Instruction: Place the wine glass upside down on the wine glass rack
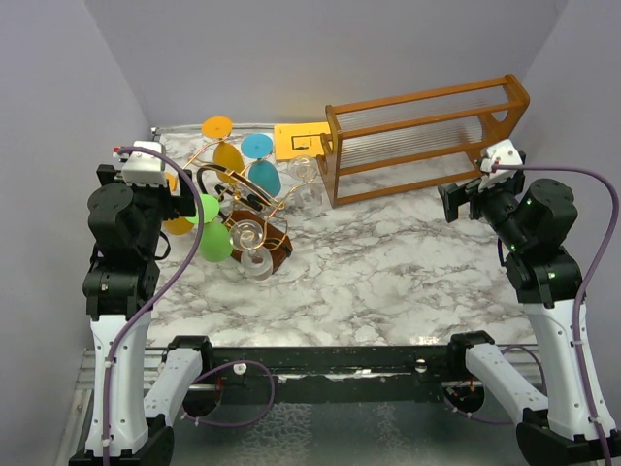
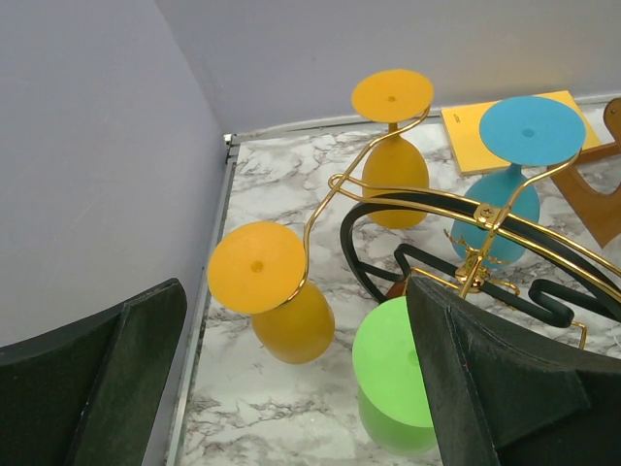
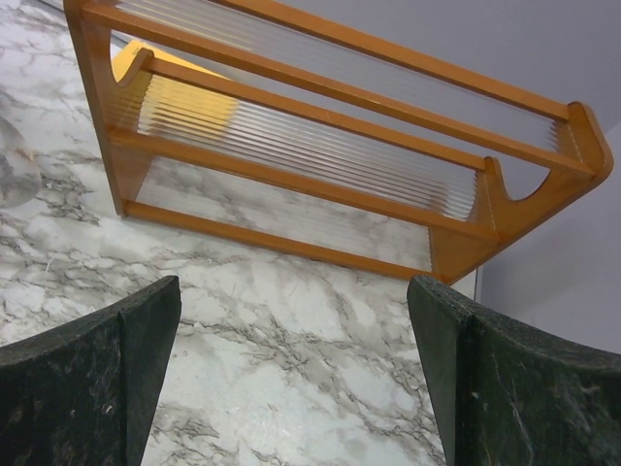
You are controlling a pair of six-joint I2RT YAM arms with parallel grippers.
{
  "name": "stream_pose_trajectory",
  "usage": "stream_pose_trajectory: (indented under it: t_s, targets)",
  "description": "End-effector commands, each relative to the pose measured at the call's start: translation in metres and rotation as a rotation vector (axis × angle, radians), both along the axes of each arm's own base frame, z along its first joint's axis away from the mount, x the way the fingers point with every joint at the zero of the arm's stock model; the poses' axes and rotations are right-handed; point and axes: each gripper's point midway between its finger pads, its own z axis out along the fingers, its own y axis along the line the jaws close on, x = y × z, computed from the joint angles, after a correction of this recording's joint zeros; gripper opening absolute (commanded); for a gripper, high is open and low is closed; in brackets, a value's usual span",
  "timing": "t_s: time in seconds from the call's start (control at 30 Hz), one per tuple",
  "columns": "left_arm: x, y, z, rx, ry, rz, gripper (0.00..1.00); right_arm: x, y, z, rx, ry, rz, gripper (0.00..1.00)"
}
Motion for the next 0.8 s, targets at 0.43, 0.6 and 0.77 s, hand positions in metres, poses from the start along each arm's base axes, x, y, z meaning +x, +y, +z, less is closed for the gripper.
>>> stream_pose_trajectory:
  t_s: [0.43, 0.6, 0.77]
  targets:
    - [0.0023, 0.0051, 0.0073, 0.004, -0.025, 0.027, 0.99, -0.0001, -0.0003, -0.0051, -0.007, 0.015, 0.005, 1.00]
    - [0.0034, 0.0053, 0.0091, 0.004, -0.023, 0.029, 0.99, -0.0001, -0.0002, -0.0033, -0.009, 0.011, 0.007, 1.00]
    - [0.0000, 0.0061, 0.0122, 0.006, -0.029, 0.032, 0.99, 0.0006, 0.0019, -0.0049, -0.009, 0.016, 0.018, 1.00]
